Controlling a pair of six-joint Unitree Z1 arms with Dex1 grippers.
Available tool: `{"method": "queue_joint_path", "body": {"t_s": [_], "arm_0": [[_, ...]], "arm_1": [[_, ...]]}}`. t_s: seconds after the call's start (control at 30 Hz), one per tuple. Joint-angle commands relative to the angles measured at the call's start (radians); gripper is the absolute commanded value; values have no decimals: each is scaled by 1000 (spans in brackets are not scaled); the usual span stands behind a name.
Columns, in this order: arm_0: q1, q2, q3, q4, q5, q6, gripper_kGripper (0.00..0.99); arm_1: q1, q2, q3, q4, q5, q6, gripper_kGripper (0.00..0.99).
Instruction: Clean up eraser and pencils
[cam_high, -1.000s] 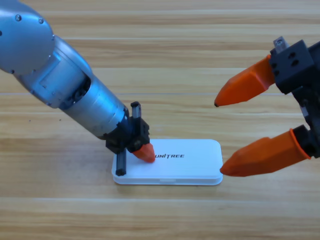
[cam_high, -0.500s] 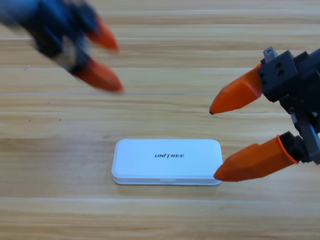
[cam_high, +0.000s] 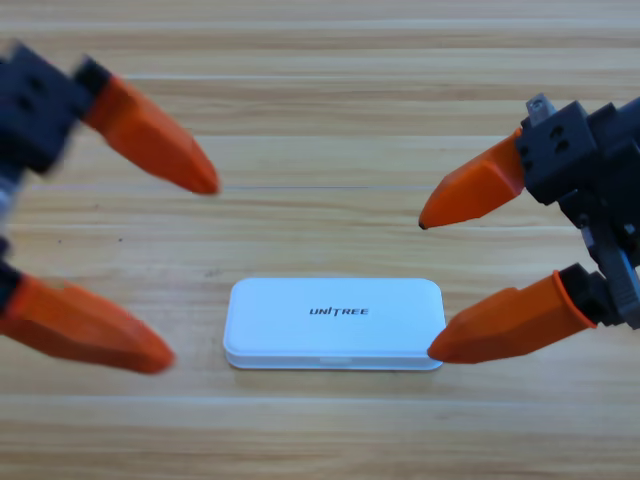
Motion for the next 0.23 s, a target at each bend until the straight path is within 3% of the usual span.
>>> {"method": "queue_joint_path", "body": {"t_s": [0.03, 0.23], "arm_0": [[-25, 10, 122, -111, 17, -2, 990], [-25, 11, 122, -120, 34, -7, 990]], "arm_1": [[7, 32, 8, -2, 9, 11, 943], [7, 32, 8, 0, 9, 11, 943]]}}
